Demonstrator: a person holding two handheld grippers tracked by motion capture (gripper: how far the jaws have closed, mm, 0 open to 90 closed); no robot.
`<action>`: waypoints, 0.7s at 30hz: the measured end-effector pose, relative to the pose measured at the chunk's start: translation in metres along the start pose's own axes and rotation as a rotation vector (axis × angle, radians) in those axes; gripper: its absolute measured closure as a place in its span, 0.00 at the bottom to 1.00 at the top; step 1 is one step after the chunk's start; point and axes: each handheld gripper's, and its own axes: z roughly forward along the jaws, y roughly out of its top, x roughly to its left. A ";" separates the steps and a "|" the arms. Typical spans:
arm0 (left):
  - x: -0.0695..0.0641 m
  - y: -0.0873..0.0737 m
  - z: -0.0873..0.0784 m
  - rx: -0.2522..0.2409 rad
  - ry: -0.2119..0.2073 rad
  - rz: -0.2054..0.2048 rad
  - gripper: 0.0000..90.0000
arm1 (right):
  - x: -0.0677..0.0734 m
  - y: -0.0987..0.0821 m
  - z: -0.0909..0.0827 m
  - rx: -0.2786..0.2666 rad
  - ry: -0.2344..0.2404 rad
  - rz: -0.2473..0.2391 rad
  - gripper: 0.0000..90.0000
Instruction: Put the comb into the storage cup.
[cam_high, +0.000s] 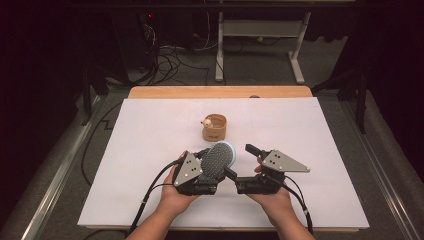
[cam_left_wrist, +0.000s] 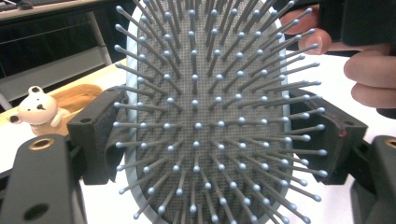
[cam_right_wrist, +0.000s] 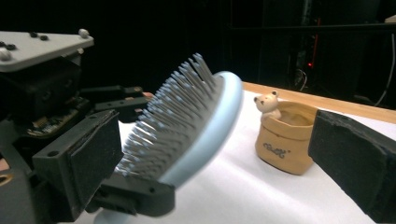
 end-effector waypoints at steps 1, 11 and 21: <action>-0.001 0.000 0.000 0.001 -0.002 0.002 0.23 | 0.001 0.000 0.000 0.000 0.002 0.001 0.04; -0.010 0.001 0.005 0.012 -0.028 0.023 0.23 | 0.004 -0.001 0.004 0.008 0.019 0.005 0.04; -0.014 0.001 0.007 0.011 -0.033 0.031 0.23 | 0.003 -0.002 0.008 0.010 0.042 0.043 0.10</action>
